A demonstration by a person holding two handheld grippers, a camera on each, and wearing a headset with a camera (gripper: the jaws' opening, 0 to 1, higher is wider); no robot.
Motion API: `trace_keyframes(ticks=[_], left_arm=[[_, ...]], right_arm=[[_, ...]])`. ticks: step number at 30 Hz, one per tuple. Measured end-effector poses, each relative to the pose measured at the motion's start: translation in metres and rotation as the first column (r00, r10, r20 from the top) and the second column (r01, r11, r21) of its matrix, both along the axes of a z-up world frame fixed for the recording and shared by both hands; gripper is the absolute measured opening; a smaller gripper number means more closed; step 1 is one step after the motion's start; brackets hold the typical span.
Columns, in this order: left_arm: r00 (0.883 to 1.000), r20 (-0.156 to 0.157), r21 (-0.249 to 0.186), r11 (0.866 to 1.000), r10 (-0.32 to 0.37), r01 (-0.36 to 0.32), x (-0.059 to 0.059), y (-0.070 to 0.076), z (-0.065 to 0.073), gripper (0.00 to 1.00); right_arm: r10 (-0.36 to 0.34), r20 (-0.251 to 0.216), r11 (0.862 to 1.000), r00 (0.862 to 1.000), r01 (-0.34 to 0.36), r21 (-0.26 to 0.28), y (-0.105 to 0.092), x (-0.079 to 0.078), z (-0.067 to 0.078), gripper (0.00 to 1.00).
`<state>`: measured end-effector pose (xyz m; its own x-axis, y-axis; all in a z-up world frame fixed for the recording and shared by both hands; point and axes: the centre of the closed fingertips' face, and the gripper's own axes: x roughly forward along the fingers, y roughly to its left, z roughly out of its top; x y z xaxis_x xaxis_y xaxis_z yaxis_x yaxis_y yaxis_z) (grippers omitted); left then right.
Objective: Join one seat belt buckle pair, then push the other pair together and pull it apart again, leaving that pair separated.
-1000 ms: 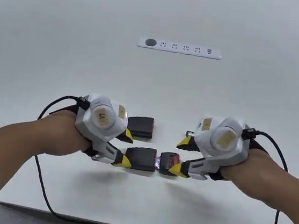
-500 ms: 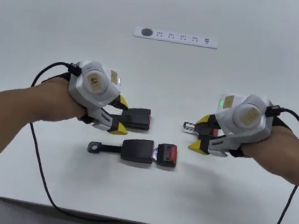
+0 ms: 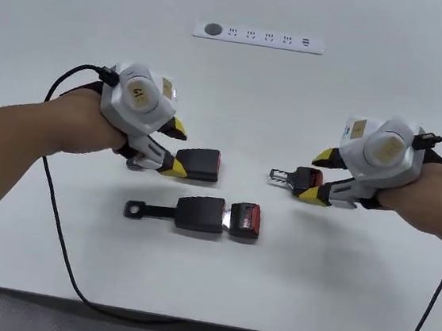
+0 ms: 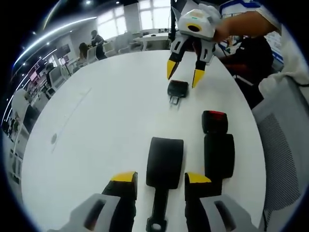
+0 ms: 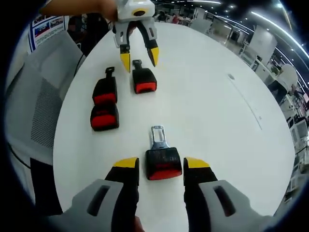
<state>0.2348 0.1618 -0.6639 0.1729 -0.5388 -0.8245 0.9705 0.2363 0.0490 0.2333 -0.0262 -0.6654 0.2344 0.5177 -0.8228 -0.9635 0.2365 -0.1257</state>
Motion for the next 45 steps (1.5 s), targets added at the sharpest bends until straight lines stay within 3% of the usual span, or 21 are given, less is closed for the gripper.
trace_keyframes(ticks=[3,7,11,13,22,32,38,45], left_arm=[[0.999,0.001,0.016,0.999,-0.045,0.045,-0.001,0.001,-0.010,0.33],[0.999,-0.008,0.017,0.999,-0.045,0.046,0.005,0.001,-0.018,0.35],[0.996,-0.027,0.016,0.996,-0.083,0.084,0.000,-0.004,-0.021,0.33],[0.995,-0.021,0.022,0.995,-0.096,0.096,0.002,-0.005,-0.026,0.33],[0.991,-0.012,0.014,0.991,-0.133,0.133,-0.003,-0.010,-0.022,0.33],[0.990,-0.014,0.031,0.989,-0.143,0.144,-0.004,-0.011,-0.023,0.32],[0.990,-0.015,0.031,0.989,-0.144,0.144,-0.003,-0.010,-0.024,0.32],[0.989,-0.009,0.018,0.989,-0.145,0.146,-0.005,-0.011,-0.023,0.32]], right_arm=[[0.010,-0.012,1.000,1.000,-0.010,-0.013,-0.003,0.004,-0.009,0.34],[0.003,-0.043,1.000,0.999,-0.003,-0.001,0.001,0.002,-0.010,0.33],[0.017,-0.050,1.000,0.999,-0.017,-0.012,0.000,0.003,-0.017,0.33],[0.026,-0.055,0.999,0.998,-0.028,-0.023,-0.003,0.002,-0.019,0.33],[0.057,-0.071,0.998,0.996,-0.059,-0.018,-0.003,0.001,-0.024,0.33],[0.141,-0.078,0.987,0.987,-0.146,-0.060,-0.002,0.000,-0.026,0.33],[0.139,-0.061,0.988,0.988,-0.143,-0.064,0.000,0.003,-0.027,0.33],[0.127,-0.052,0.991,0.991,-0.129,-0.043,0.017,0.002,-0.026,0.33]])
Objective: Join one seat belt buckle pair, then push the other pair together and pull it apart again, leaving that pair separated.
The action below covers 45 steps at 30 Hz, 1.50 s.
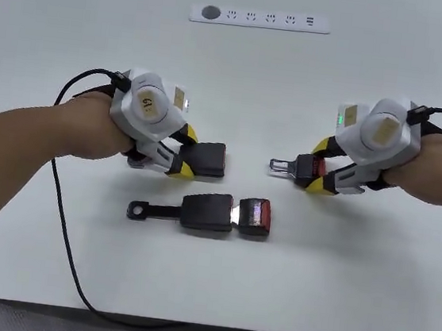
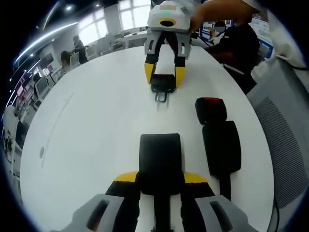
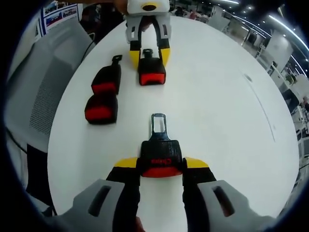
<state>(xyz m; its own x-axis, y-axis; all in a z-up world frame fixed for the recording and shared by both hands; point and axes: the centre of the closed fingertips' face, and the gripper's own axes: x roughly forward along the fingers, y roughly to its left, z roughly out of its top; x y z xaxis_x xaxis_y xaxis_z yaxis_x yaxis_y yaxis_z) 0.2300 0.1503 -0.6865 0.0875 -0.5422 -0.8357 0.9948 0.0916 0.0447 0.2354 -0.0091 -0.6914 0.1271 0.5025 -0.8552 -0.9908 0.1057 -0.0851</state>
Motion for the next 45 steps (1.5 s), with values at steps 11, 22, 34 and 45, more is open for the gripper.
trace_keyframes(ticks=[11,22,34,45], left_arm=[[1.000,-0.001,0.002,1.000,-0.006,0.006,0.000,0.000,0.000,0.32],[1.000,0.000,0.011,1.000,-0.003,0.003,0.003,0.002,-0.002,0.32],[1.000,-0.006,0.017,1.000,-0.007,0.007,0.004,0.003,-0.004,0.32],[1.000,-0.009,0.011,1.000,-0.005,0.005,0.004,0.003,-0.004,0.32]], right_arm=[[-0.027,-0.008,0.999,1.000,0.028,0.029,0.039,-0.001,0.001,0.33],[0.022,-0.011,1.000,1.000,-0.022,0.018,0.065,0.002,0.000,0.32],[0.074,0.002,0.997,0.997,-0.074,-0.024,0.069,0.001,0.001,0.32],[0.086,0.009,0.996,0.996,-0.086,0.011,0.080,0.001,0.003,0.32]])
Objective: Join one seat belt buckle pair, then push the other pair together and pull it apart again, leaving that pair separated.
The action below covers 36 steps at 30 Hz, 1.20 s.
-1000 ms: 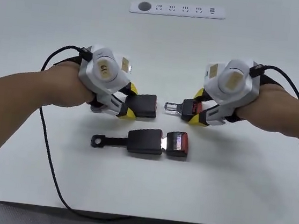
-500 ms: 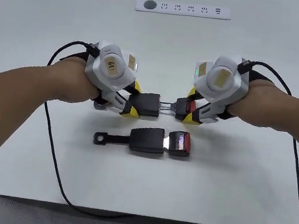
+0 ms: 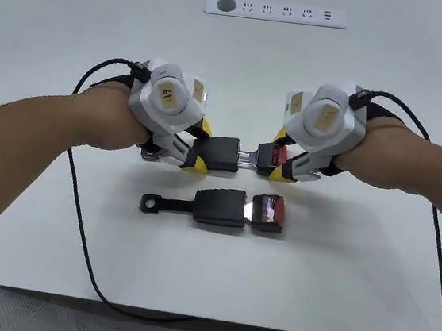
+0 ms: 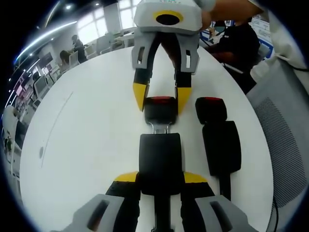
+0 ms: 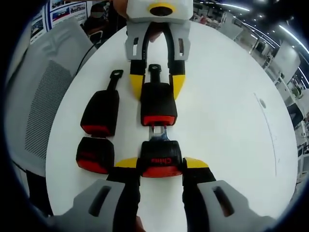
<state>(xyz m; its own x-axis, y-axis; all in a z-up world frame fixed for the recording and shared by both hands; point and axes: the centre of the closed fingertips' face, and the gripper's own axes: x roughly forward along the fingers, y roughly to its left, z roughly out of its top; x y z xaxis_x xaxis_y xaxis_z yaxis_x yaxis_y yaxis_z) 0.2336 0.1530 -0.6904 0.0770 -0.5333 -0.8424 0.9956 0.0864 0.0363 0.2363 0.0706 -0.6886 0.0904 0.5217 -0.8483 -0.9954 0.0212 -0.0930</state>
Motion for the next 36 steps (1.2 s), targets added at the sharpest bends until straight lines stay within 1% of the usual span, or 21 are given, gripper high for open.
trace_keyframes(ticks=[2,4,5,8,11,13,16,19,22,23,27,30,36], left_arm=[[1.000,0.002,-0.005,1.000,0.001,-0.001,0.000,0.000,0.000,0.32],[1.000,0.004,-0.006,1.000,0.000,0.000,0.004,0.001,-0.001,0.32],[1.000,0.004,-0.005,1.000,-0.001,0.002,0.003,0.001,-0.001,0.32],[1.000,0.003,-0.004,1.000,-0.007,0.007,-0.001,-0.002,-0.001,0.32],[1.000,0.003,-0.003,1.000,-0.009,0.009,-0.001,-0.002,-0.001,0.31],[1.000,0.002,-0.008,1.000,-0.008,0.008,-0.003,-0.004,0.000,0.31],[1.000,-0.001,-0.016,1.000,-0.005,0.005,0.000,-0.001,0.000,0.31],[1.000,-0.003,-0.014,1.000,-0.010,0.010,-0.003,-0.004,0.001,0.31],[1.000,-0.007,-0.009,1.000,-0.015,0.015,-0.001,-0.003,0.001,0.31],[1.000,-0.008,-0.009,1.000,-0.017,0.017,0.000,-0.002,0.000,0.31],[1.000,-0.007,-0.009,1.000,-0.015,0.015,-0.001,-0.003,0.001,0.31],[1.000,-0.013,-0.008,1.000,-0.013,0.013,0.000,-0.002,0.001,0.30],[1.000,-0.012,-0.010,1.000,-0.010,0.010,0.002,-0.001,0.000,0.30]], right_arm=[[-0.004,-0.010,1.000,1.000,0.004,0.017,0.000,0.001,0.000,0.32],[-0.002,-0.017,1.000,1.000,0.002,0.029,0.002,0.000,0.000,0.32],[0.005,-0.016,1.000,1.000,-0.004,0.027,0.002,0.000,0.000,0.32],[0.003,-0.033,0.999,0.999,-0.002,0.039,0.002,0.001,-0.001,0.32],[-0.005,-0.047,0.999,0.999,0.007,0.048,0.004,0.001,-0.001,0.31],[-0.005,-0.047,0.999,0.999,0.008,0.046,0.007,0.001,-0.001,0.31],[-0.004,-0.036,0.999,0.999,0.006,0.042,0.008,0.000,-0.001,0.31],[-0.002,-0.036,0.999,0.999,0.004,0.048,0.010,0.000,0.000,0.31],[0.005,-0.045,0.998,0.999,-0.003,0.057,0.019,0.000,-0.001,0.31],[0.011,-0.042,0.999,0.999,-0.009,0.049,0.020,0.000,-0.001,0.31],[0.009,-0.049,0.999,0.999,-0.006,0.053,0.018,0.002,-0.002,0.30],[0.007,-0.041,0.999,0.999,-0.005,0.047,0.023,0.000,-0.001,0.30],[0.008,-0.047,0.999,0.999,-0.006,0.046,0.023,0.002,0.000,0.30]])
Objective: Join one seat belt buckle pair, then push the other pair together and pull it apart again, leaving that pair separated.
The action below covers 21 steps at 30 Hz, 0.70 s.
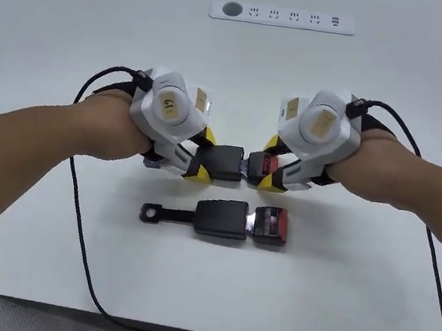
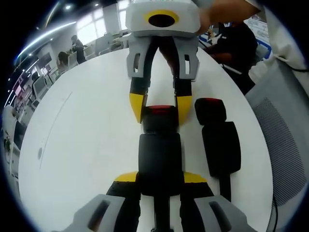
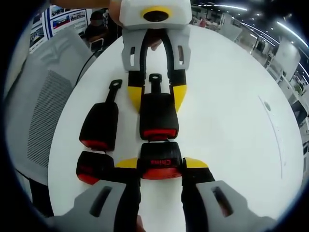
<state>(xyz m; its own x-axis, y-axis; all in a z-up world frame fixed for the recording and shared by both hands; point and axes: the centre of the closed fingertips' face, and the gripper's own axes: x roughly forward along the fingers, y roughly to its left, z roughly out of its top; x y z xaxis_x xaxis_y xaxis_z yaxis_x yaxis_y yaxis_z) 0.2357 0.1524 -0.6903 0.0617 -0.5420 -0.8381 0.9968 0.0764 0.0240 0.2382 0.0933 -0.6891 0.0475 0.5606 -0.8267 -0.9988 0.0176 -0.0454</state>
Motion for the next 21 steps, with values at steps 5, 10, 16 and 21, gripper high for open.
trace_keyframes(ticks=[5,10,16,21], left_arm=[[1.000,-0.002,0.002,1.000,0.002,-0.002,0.0004,-0.0005,-0.0004,0.31],[1.000,-0.003,0.007,1.000,0.009,-0.009,-0.0009,-0.0016,0.0004,0.31],[1.000,0.000,0.004,1.000,0.014,-0.014,0.0026,0.0023,-0.0007,0.31],[1.000,0.001,0.005,1.000,0.015,-0.015,-0.0016,-0.0010,-0.0012,0.31]], right_arm=[[-0.003,0.003,1.000,1.000,0.003,-0.001,-0.0015,0.0008,-0.0012,0.31],[-0.007,0.005,1.000,1.000,0.007,-0.001,-0.0021,0.0007,-0.0005,0.31],[-0.017,0.007,1.000,1.000,0.017,-0.004,-0.0036,0.0007,0.0000,0.31],[-0.026,0.004,1.000,1.000,0.026,-0.011,-0.0090,-0.0006,0.0008,0.32]])
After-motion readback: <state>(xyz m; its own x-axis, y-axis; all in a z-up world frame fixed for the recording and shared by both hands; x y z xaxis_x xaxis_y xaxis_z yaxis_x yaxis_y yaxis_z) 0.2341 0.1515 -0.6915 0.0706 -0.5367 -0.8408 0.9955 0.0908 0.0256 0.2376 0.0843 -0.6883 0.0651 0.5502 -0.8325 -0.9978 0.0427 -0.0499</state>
